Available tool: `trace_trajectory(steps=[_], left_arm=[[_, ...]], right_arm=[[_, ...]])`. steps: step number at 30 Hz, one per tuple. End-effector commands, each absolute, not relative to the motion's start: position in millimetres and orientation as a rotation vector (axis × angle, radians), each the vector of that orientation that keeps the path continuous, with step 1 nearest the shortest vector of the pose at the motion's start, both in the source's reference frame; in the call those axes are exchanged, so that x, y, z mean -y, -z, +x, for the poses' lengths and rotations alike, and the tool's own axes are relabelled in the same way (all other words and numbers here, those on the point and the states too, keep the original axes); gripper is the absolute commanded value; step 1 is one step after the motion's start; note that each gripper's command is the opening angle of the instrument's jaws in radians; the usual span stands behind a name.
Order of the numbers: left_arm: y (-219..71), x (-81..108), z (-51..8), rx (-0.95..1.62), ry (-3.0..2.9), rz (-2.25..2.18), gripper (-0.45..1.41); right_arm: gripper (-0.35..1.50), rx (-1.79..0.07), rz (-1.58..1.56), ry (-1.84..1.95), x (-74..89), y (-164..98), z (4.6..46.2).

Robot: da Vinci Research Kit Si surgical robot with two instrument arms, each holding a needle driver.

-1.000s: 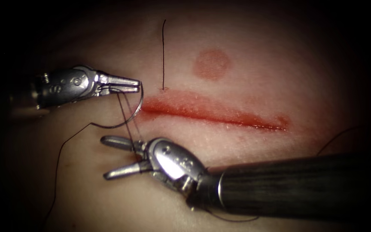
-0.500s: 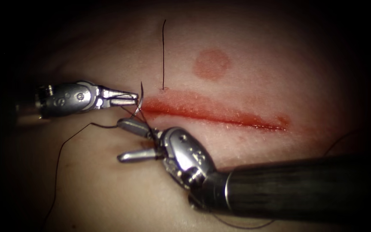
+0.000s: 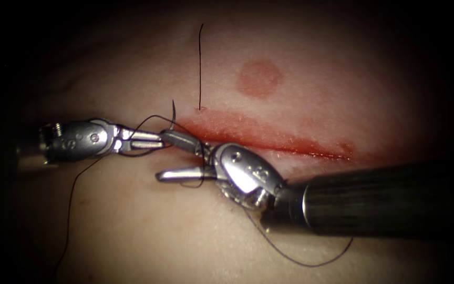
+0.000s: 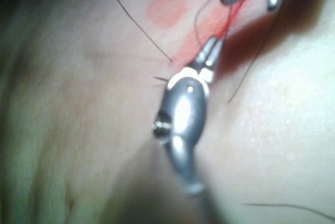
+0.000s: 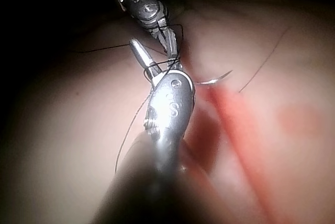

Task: Wound Closure
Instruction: Use the left gripper to loop the suture twice around the right gripper.

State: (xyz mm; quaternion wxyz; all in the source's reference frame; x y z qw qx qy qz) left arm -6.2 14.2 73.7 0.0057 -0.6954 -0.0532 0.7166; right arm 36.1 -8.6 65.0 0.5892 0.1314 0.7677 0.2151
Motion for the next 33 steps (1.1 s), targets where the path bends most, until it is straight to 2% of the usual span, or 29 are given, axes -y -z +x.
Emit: trace_trajectory(steps=[1, 9, 19, 25, 33], left_arm=[[-74.4, -14.0, -6.7, 0.163, -2.236, -2.182, -0.35], [-74.4, -13.2, -6.5, 0.156, -2.236, -2.179, -0.35], [-73.5, -12.6, -6.3, 0.147, -2.235, -2.174, -0.35], [-73.0, -12.4, -6.4, 0.15, -2.232, -2.175, -0.35], [-72.1, -11.3, -6.4, 0.148, -2.236, -2.184, -0.35]], right_arm=[[0.98, -1.791, 0.312, -0.518, 9.2, -65.4, 36.8], [0.98, -1.702, 0.064, -0.487, 8.1, -65.1, 36.0], [0.93, -1.696, -0.096, -0.463, 7.1, -63.7, 35.4], [1.04, -1.674, -0.101, -0.462, 7.1, -63.4, 35.7], [1.01, -1.639, -0.112, -0.459, 6.8, -63.8, 35.6]])
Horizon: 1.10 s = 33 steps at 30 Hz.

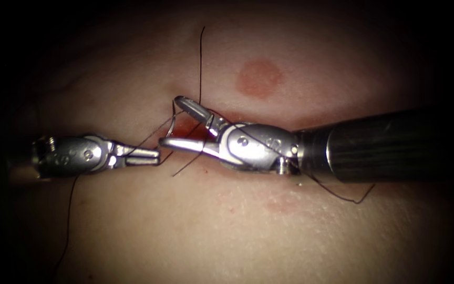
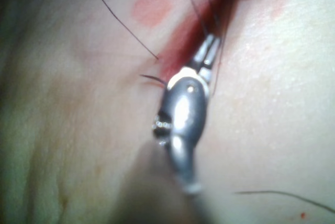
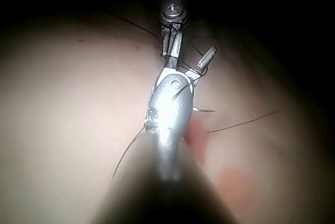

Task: Wound Closure
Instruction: Use the left gripper to loop the suture twice around the right gripper.

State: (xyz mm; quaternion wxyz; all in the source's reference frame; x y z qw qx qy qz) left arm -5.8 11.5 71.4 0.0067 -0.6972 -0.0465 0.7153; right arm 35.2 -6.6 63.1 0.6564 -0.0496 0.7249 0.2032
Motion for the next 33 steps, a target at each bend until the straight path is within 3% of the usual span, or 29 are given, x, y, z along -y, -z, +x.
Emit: trace_trajectory(steps=[1, 33], left_arm=[[-72, -11.1, -6.3, 0.148, -2.237, -2.185, -0.35], [-59, -6.4, -6.4, 0.113, -2.226, -2.258, -0.35]], right_arm=[[1.01, -1.635, -0.115, -0.461, 6.7, -64, 35.6], [1.09, -1.562, -0.135, -0.409, 6.7, -65, 35.5]])
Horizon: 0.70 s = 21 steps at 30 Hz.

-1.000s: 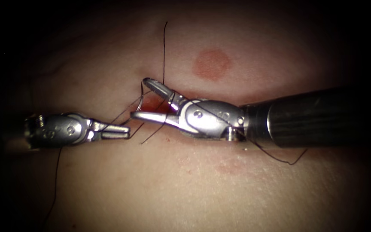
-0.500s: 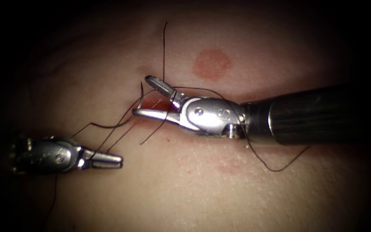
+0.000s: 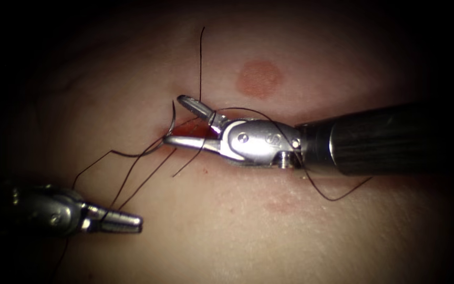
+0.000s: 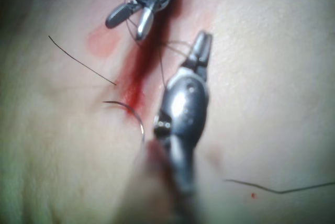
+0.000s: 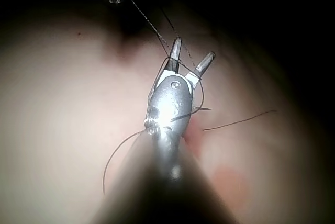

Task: Wound Closure
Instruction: Use the left gripper to loop the suture twice around the right gripper.

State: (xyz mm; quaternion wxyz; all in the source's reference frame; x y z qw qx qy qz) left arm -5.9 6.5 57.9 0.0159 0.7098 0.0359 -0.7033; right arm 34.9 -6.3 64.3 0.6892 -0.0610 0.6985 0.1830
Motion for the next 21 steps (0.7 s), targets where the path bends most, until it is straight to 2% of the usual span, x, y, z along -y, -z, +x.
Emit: trace_trajectory(steps=[1, 10, 21], left_arm=[[-58, -6.7, -6.5, -0.109, 2.172, 2.225, -0.35], [-53, -12.2, -8.1, -0.109, 2.043, 2.417, -0.35], [-51, -17.7, -9.9, -0.128, 1.963, 2.546, -0.35]], right_arm=[[1.09, -1.558, -0.135, -0.408, 6.7, -65, 35.5], [1.14, -1.447, -0.163, -0.351, 7.3, -65, 36.0], [1.14, -1.424, -0.14, -0.304, 8.1, -66, 37.5]])
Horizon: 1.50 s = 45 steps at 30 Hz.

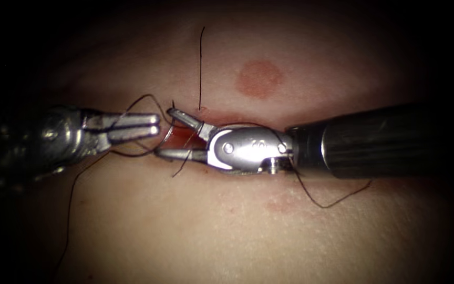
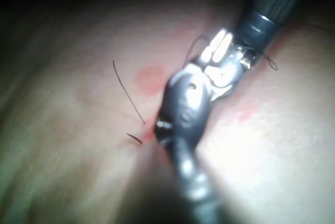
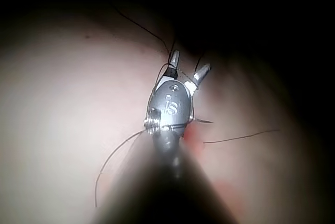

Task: Wound Closure
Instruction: Use the left gripper to loop the suture twice around the right gripper.

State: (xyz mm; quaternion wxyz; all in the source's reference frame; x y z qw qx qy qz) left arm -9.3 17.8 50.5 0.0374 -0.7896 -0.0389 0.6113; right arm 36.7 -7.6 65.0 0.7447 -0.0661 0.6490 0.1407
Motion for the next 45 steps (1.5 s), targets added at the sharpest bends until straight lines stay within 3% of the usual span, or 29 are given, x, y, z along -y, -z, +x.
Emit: trace_trajectory(steps=[1, 15, 18, 26, 45], left_arm=[[-51, -18.0, -10.1, 0.124, -1.865, -2.426, -0.35], [-50, -20.1, -12.5, 0.138, -1.83, -2.434, -0.35], [-50, -20.5, -12.7, 0.143, -1.834, -2.438, -0.35], [-51, -22.2, -14.1, 0.143, -1.891, -2.412, -0.35], [-66, -26.4, -14.6, 0.03, -2.108, -2.11, -0.35]], right_arm=[[1.14, -1.423, -0.139, -0.302, 8.1, -66, 37.6], [1.14, -1.416, -0.126, -0.278, 8.4, -66, 38.5], [1.23, -1.421, -0.119, -0.265, 8.7, -66, 38.9], [1.24, -1.436, -0.1, -0.242, 9.5, -65, 39.2], [1.26, -1.497, -0.052, -0.187, 10.9, -63, 39.8]])
